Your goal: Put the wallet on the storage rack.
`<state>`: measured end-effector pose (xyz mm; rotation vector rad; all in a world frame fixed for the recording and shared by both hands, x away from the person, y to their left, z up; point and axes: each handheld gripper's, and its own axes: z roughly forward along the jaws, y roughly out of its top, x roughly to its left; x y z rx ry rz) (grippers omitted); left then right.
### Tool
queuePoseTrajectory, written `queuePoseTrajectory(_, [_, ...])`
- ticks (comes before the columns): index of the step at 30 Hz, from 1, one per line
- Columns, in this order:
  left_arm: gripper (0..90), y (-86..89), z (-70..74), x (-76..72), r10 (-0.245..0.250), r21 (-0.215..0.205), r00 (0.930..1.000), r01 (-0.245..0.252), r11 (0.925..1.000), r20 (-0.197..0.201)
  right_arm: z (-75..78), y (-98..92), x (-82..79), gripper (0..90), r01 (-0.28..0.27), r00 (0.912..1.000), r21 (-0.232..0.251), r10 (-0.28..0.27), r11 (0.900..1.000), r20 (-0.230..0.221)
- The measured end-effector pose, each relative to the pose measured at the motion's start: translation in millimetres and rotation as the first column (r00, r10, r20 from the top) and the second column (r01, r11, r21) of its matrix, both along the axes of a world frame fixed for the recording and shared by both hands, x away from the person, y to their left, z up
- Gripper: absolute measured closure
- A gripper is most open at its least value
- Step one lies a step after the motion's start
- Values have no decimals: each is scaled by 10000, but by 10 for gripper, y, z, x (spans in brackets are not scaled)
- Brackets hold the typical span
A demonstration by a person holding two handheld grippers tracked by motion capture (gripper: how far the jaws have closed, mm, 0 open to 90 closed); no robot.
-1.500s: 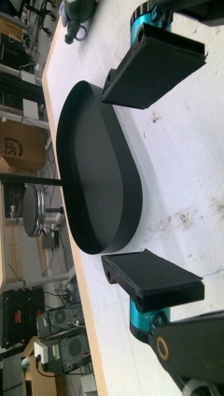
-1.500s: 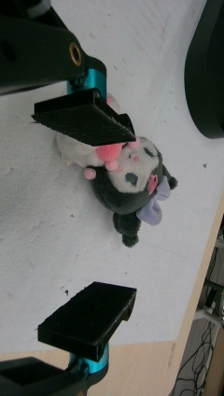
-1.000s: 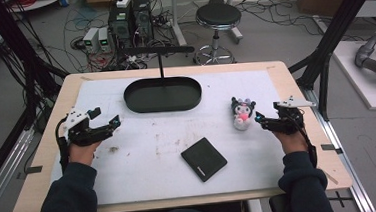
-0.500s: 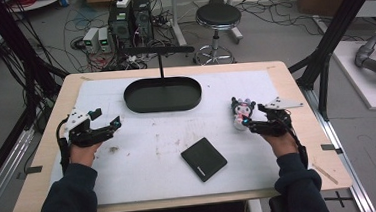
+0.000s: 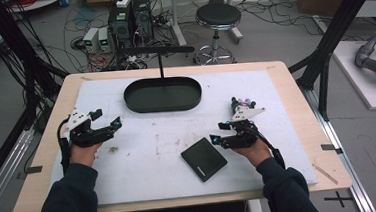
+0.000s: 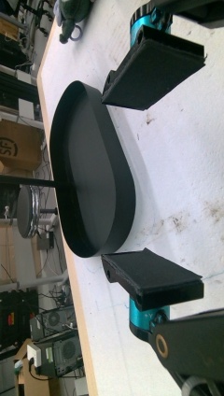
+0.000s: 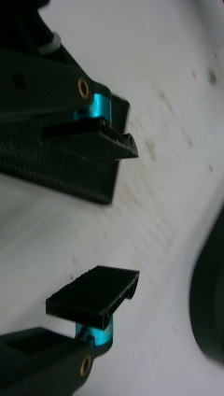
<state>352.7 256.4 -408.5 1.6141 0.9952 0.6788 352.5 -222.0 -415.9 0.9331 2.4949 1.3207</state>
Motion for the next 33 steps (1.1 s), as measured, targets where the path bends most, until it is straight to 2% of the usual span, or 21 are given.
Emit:
queuePoseTrajectory(1, [199, 2, -1, 1, 1, 34, 10000, -1, 10000, -7, 0, 0, 0, 360, 0, 10000, 0, 0, 10000, 0])
queuePoseTrajectory(2, [199, -1, -3, 2, 24, 2, 10000, -24, 10000, -26, -46, 70, -13, 359, -468, 9987, -115, 466, 9988, -189])
queuePoseTrajectory(3, [199, -1, -3, 3, 24, 14, 10000, -24, 10000, -24, -63, 92, -9, 360, -650, 9977, -159, 646, 9978, -217])
queuePoseTrajectory(6, [199, -2, -4, 4, 9, 33, 10000, -9, 10000, -21, -139, 166, 11, 374, -885, 9946, -543, 852, 9946, -594])
queuePoseTrajectory(8, [200, -8, -8, 3, 7, 34, 10000, -7, 10000, -33, -192, 196, 35, 408, -1024, 9919, -837, 955, 9912, -834])
queuePoseTrajectory(9, [200, -8, -8, 3, 7, 34, 10000, -7, 10000, -33, -217, 211, 43, 456, -1066, 9898, -947, 966, 9898, -1050])
queuePoseTrajectory(10, [200, -10, -8, 2, 16, 53, 10000, -16, 10000, -47, -217, 211, 43, 456, -1066, 9898, -947, 966, 9898, -1050])
queuePoseTrajectory(11, [201, -10, -11, 3, 7, 86, 10000, -7, 10000, -42, -263, 215, 79, 539, -1262, 9807, -791, 1124, 9889, -1598])
queuePoseTrajectory(14, [202, -11, -20, 9, 32, 80, 10000, -31, 10000, -88, -253, 211, 85, 599, -1192, 9787, -719, 1050, 9903, -1765])
queuePoseTrajectory(15, [202, -11, -20, 9, 32, 80, 10000, -31, 10000, -88, -253, 211, 85, 599, -1192, 9787, -719, 1050, 9903, -1765])
queuePoseTrajectory(16, [202, -12, -23, 13, 52, 143, 9999, -50, 9999, -114, -218, 189, 89, 795, -940, 9829, -728, 809, 9929, -1651])
queuePoseTrajectory(17, [202, -16, -25, 13, 48, 131, 9999, -47, 9999, -109, -211, 174, 99, 835, -911, 9819, -617, 793, 9939, -1719])
queuePoseTrajectory(22, [204, -23, -28, 16, 25, 166, 9999, -22, 9999, -133, -200, 156, 132, 884, -1073, 9775, -421, 977, 9933, -1870])
queuePoseTrajectory(25, [204, -14, -23, 12, 60, 163, 9999, -58, 9999, -118, -152, 156, 151, 888, -1104, 9795, -495, 1002, 9927, -1749])
queuePoseTrajectory(27, [204, -7, -18, 7, 94, 108, 9999, -93, 9999, -84, -132, 152, 177, 887, -1117, 9815, -684, 993, 9914, -1637])
queuePoseTrajectory(30, [204, -6, -17, 7, 100, 81, 9999, -99, 9999, -72, -34, 179, 352, 887, -909, 9917, -1648, 741, 9821, -1050])
queuePoseTrajectory(31, [204, -7, -17, 7, 92, 87, 9999, -92, 9999, -65, -34, 179, 352, 887, -909, 9917, -1648, 741, 9821, -1050])
queuePoseTrajectory(32, [205, -8, -18, 9, 97, 89, 9999, -96, 9999, -64, 25, 222, 451, 886, -798, 9952, -2157, 653, 9732, -733])
queuePoseTrajectory(33, [205, -8, -20, 11, 96, 73, 9999, -95, 9999, -65, 35, 228, 484, 886, -695, 9968, -2177, 590, 9735, -543])
